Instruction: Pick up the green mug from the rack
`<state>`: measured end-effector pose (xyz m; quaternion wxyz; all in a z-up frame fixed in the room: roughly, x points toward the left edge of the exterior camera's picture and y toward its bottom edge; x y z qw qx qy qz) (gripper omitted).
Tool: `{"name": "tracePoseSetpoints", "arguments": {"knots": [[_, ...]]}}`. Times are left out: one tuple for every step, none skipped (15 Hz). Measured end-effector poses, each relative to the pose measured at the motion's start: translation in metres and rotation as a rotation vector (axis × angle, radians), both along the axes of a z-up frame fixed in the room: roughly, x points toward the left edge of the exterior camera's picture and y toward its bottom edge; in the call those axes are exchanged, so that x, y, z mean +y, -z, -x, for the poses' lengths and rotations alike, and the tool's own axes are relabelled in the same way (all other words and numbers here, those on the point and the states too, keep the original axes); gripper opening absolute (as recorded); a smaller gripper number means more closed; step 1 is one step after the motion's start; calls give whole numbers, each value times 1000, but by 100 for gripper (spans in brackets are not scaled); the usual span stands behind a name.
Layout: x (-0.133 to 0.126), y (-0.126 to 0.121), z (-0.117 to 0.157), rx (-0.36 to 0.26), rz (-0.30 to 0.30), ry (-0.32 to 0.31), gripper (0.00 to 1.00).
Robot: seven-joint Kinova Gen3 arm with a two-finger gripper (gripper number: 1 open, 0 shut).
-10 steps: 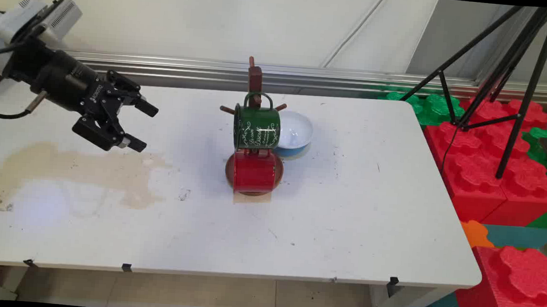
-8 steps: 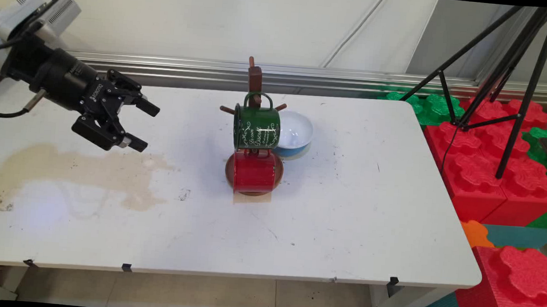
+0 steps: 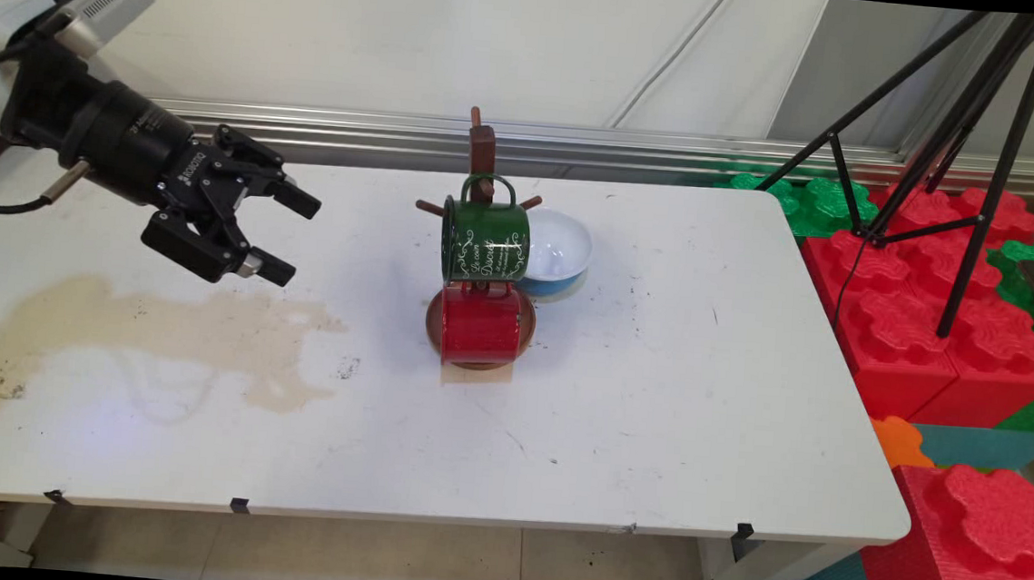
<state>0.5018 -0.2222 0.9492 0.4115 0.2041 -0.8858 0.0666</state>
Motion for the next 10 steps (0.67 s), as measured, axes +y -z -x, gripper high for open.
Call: {"name": "tracePoseSetpoints", "arguments": {"knots": [[0,-1,2,6,0,1,100],[-1,-1,4,15,0,2,100],[-1,-2,5,21,0,3,100],[-1,-2,7,27,-1,3,100],[-1,-2,8,32,-1,4,100],[0,-2,10,38,-3,5,100],[0,-2,12,46,-4,6,100],[0,-1,14,54,-5,4,100],[-1,-1,16,60,-6,3,100],[-1,0,18,67,-6,0,100]]}}
